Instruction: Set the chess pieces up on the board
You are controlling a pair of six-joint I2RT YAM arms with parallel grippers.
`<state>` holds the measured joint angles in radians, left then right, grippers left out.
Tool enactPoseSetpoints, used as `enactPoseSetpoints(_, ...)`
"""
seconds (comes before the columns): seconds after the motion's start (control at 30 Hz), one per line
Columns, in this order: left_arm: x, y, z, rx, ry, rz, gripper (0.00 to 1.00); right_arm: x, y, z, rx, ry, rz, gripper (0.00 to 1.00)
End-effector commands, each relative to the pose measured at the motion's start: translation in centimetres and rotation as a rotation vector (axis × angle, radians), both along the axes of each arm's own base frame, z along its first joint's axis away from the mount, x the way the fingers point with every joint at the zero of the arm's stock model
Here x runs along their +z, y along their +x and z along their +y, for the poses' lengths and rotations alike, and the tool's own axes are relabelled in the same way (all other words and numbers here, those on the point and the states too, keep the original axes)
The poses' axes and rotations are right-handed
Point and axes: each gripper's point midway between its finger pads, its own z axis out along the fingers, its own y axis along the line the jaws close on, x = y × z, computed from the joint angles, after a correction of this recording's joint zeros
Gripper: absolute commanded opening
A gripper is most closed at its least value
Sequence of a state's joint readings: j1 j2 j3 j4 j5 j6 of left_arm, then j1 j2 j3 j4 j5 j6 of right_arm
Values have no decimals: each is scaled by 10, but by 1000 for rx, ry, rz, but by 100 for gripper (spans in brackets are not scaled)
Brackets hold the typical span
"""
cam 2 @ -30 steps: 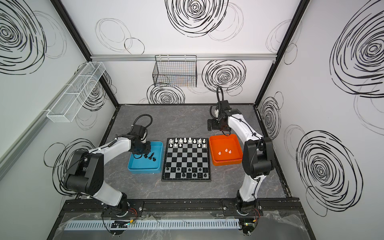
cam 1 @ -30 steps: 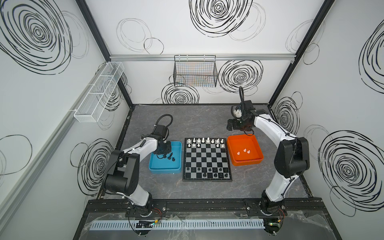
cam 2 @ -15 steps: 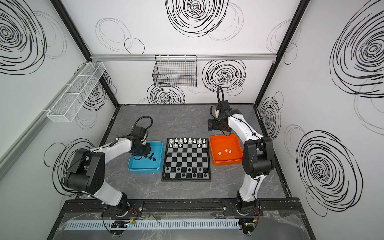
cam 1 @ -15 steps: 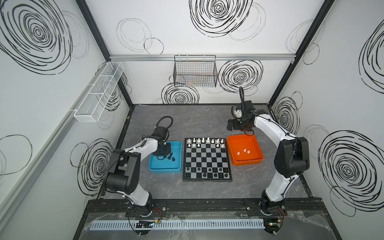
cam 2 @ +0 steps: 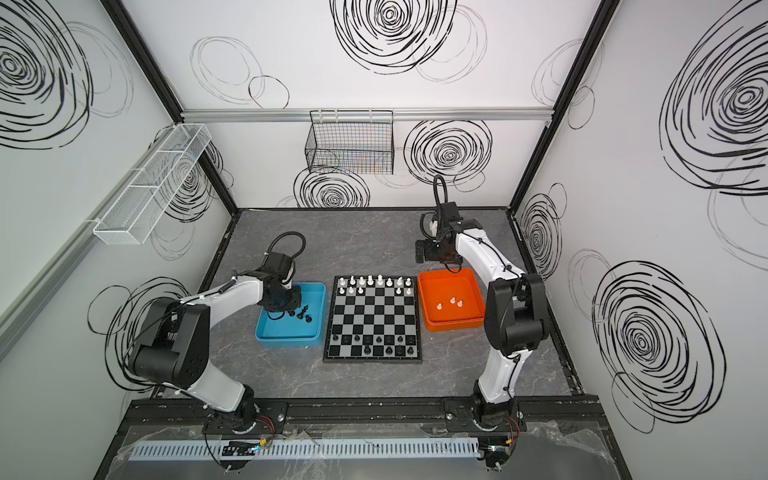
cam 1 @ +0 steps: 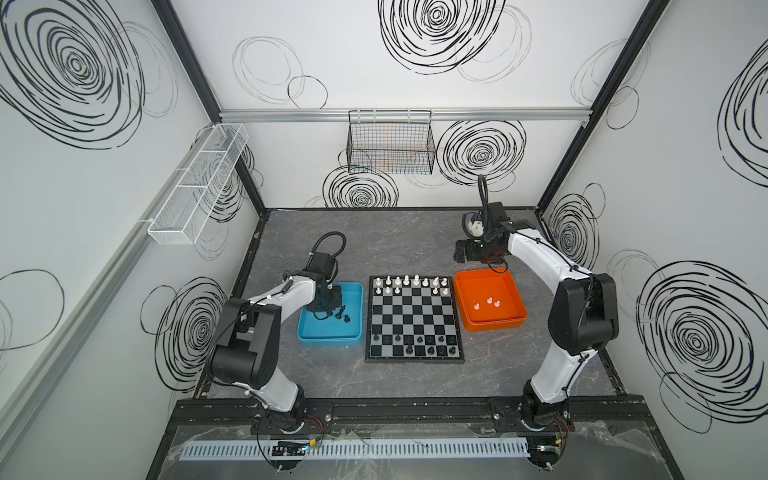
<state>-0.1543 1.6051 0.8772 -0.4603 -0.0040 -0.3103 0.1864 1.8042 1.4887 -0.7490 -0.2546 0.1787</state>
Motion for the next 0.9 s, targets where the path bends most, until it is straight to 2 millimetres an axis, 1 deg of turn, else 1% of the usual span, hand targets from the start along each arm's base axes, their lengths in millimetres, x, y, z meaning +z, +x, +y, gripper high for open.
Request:
enactPoseSetpoints(0.0, 2, 6, 1, 1, 10, -17, 8, -3, 3, -3, 2, -11, -5, 100)
enactPoseSetpoints(0.13, 11, 9, 1, -1, 11, -31, 7, -2, 3, -4, 1, -14, -7, 100)
enactPoseSetpoints(0.27, 28, 14, 0, -5, 5, -60, 7, -1, 3, -4, 1, -13, -10, 100)
enactPoseSetpoints(0.37, 46, 18, -5, -26, -10, -87, 7, 2, 3, -4, 1, -15, -13, 100)
enactPoseSetpoints(0.57, 90, 24, -20, -84, -19, -154, 7, 6, 2, -4, -2, -13, -19, 100)
enactPoseSetpoints(0.67, 108, 21, -38, -138, -34, -185, 7, 7, 2, -5, -4, -15, -21, 100)
enactPoseSetpoints(0.73, 118, 16, -56, -192, -43, -219, 7, 8, 1, -5, -4, -15, -21, 100)
enactPoseSetpoints(0.87, 128, -4, -96, -319, -59, -250, 7, 9, 1, -5, -6, -14, -21, 100)
